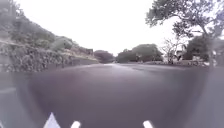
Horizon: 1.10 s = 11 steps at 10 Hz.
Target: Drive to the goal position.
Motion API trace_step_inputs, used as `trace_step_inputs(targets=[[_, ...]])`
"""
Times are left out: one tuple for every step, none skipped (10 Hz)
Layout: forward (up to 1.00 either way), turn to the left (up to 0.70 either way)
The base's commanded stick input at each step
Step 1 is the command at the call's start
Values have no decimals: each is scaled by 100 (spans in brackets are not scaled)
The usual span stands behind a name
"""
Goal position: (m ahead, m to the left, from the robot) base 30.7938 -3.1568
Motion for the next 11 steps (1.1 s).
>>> trace_step_inputs(targets=[[70,0],[70,0],[70,0],[70,0],[70,0],[70,0],[70,0],[70,0],[70,0],[70,0],[70,0]])
